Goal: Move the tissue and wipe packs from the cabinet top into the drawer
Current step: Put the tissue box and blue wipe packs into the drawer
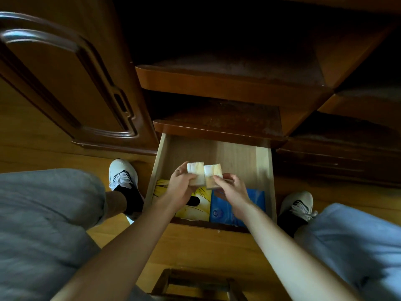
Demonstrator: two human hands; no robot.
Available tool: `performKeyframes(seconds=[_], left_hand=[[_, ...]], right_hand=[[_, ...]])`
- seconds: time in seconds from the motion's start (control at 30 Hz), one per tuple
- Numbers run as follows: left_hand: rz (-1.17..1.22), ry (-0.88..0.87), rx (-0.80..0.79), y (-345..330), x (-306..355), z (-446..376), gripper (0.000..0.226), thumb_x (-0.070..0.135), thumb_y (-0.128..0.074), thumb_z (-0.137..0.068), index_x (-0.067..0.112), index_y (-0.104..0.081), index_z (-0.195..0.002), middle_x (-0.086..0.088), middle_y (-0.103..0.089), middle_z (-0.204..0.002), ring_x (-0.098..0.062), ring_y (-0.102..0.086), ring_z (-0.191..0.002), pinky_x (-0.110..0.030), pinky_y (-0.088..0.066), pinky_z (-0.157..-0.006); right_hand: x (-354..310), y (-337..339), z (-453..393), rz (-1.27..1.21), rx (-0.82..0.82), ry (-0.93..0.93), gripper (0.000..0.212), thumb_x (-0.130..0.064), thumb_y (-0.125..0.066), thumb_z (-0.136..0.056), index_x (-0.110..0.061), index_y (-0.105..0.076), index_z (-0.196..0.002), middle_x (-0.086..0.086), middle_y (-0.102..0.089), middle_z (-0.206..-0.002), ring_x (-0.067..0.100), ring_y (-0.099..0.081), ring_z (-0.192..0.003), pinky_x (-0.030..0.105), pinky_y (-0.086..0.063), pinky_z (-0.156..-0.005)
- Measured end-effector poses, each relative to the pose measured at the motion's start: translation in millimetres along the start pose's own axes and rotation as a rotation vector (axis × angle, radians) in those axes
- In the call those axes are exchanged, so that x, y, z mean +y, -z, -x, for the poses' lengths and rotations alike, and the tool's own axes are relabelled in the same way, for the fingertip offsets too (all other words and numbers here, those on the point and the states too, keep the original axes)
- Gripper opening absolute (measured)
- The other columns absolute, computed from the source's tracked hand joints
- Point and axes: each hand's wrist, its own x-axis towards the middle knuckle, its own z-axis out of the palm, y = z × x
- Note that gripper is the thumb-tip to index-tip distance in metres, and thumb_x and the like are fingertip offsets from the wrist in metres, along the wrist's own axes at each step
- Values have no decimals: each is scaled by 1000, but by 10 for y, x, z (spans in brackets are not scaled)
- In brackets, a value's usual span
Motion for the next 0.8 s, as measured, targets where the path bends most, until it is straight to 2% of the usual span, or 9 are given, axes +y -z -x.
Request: performKeyframes(seconds=[0.07,0.27,0.33,0.43,0.47,0.53,0.63,0.7,0.8], left_hand=[[-79,-8,2,-18,-46,27,47,-11,-56,-90,7,-51,-134,-21,-63,-123,-36,-66,-108,-42,-60,-78],[-72,16,26,-9,-111,27,32,3,-57,-98,4,-56,-130,-17,-68,-118,-25,-68,-99,-30,-57,-71],[-228,-3,56,-14,-138,20,29,13,-57,-100,8,-60,-128,-14,-68,-119,-26,-65,-106,-35,-54,-88],[-493,-110,102,57,-70,6,34,31,-58,-99,19,-55,-131,-1,-67,-117,-10,-61,-98,-18,-50,-74],[-572,-195,119,119,-7,-17,39,32,-58,-99,20,-51,-135,1,-64,-122,-8,-60,-101,-17,-49,-76],[-806,-423,218,312,162,-66,44,27,-61,-97,18,-48,-138,2,-60,-129,-11,-58,-113,-26,-49,-92],[-1174,-659,446,672,418,-165,40,16,-60,-90,16,-55,-130,-5,-62,-125,-24,-54,-117,-42,-46,-100],[-1206,-614,514,868,509,-232,41,17,-59,-91,16,-53,-131,-9,-59,-125,-29,-52,-118,-45,-45,-100],[-1172,-467,393,1049,469,-341,43,25,-54,-98,15,-46,-140,-11,-55,-131,-29,-55,-118,-45,-47,-99]], right_hand=[[24,-68,6,0,5,14,45,-33,-78,-91,-12,-58,-125,6,-71,-118,18,-72,-103,25,-61,-78],[-14,-182,-63,-50,-91,-13,59,-18,-84,-85,-16,-45,-129,12,-69,-122,22,-75,-103,42,-62,-89],[-4,-259,-140,-25,-52,-6,66,-14,-86,-82,-17,-44,-133,11,-68,-123,24,-73,-105,42,-62,-88],[-39,-383,-291,107,58,-12,79,-20,-91,-77,-20,-44,-141,8,-65,-130,26,-68,-111,42,-59,-92],[-73,-409,-350,207,94,5,84,-26,-91,-76,-20,-42,-144,4,-62,-133,23,-65,-111,38,-57,-90],[-135,-428,-490,407,122,83,85,-30,-90,-76,-21,-40,-145,2,-59,-133,16,-62,-103,28,-51,-80],[-173,-451,-706,557,94,136,81,-26,-89,-77,-21,-42,-144,5,-61,-129,19,-62,-102,33,-54,-83],[-164,-523,-831,622,88,116,83,-27,-88,-77,-23,-41,-146,4,-61,-126,20,-61,-100,33,-53,-80],[-59,-759,-1017,604,36,19,92,-26,-89,-77,-23,-36,-152,6,-55,-134,25,-59,-115,42,-55,-96]])
